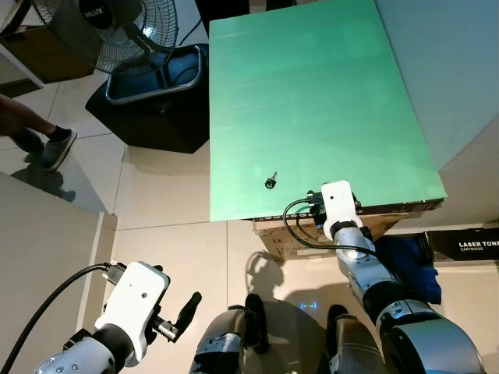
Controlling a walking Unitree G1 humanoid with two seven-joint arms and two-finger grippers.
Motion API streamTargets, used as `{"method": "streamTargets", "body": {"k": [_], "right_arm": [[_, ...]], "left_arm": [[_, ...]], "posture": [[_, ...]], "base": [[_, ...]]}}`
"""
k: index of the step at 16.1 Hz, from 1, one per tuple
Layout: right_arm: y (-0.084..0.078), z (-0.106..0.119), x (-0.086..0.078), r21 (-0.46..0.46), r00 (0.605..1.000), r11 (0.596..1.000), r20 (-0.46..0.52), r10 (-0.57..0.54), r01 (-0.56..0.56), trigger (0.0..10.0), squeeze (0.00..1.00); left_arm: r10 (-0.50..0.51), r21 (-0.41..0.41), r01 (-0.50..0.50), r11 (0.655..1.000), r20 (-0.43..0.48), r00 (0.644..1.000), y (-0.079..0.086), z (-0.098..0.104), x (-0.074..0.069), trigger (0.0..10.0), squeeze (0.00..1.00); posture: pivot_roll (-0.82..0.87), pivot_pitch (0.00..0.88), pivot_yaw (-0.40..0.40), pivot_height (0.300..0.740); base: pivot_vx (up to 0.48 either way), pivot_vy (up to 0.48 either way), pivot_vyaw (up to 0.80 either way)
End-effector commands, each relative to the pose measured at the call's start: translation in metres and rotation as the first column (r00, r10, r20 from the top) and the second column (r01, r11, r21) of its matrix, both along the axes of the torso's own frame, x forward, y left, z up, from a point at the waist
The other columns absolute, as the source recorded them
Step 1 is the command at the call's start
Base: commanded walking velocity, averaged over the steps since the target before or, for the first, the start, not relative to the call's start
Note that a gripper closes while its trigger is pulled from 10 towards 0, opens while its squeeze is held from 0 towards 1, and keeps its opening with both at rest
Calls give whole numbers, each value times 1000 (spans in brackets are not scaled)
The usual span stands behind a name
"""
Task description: Hang keys on a hook
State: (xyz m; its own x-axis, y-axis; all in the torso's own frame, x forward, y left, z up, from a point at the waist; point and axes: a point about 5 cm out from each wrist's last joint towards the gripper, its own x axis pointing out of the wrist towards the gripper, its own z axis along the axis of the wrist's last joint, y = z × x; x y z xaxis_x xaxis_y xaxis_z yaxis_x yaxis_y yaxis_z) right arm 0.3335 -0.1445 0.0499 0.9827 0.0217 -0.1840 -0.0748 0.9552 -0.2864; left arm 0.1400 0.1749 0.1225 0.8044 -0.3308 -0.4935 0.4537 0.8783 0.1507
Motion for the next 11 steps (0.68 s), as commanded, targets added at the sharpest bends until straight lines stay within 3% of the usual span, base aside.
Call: {"method": "streamTargets", "body": {"k": [1,11], "right_arm": [[-19,-34,-23,-43,984,996,-159,-87,81,0,0],[-18,-34,-26,-80,991,996,-124,-56,46,0,0]], "left_arm": [[7,12,-7,1000,-21,1000,1,-1,-5,10000,0],[2,-3,-2,1000,-22,1000,-4,-3,-5,10000,0]], "posture": [[118,375,229,740],[109,375,226,740]], "base": [[0,0,0],[0,0,0]]}}
